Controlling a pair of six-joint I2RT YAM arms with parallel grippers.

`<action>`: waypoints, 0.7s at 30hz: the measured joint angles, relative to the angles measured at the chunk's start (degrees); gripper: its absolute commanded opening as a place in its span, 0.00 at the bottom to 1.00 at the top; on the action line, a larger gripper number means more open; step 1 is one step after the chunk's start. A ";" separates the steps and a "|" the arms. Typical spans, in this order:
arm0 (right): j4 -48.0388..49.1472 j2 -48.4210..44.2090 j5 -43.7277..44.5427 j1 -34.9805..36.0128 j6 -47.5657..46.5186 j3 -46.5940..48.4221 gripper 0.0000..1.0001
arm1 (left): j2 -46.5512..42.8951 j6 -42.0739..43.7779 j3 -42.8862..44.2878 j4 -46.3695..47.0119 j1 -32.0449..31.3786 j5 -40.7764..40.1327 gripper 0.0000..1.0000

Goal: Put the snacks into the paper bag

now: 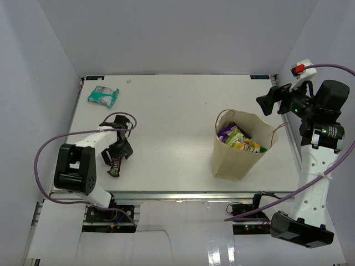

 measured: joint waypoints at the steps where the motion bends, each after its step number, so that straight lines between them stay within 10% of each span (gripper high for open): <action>1: 0.00 0.00 -0.09 0.00 0.02 0.00 0.95 | 1.49 -0.20 0.02 -0.22 0.00 -0.26 0.84; 9: 0.00 0.00 -1.29 0.00 0.02 0.00 0.95 | 3.65 -0.04 1.64 -0.98 0.00 -0.28 0.27; 15: -0.44 0.11 -17.14 -0.20 -3.93 1.57 0.97 | -1.77 2.56 4.50 1.53 0.22 15.17 0.17; 21: 8.48 0.17 -30.86 6.80 1.44 2.38 0.95 | -12.94 -2.86 4.81 26.88 -0.63 48.50 0.17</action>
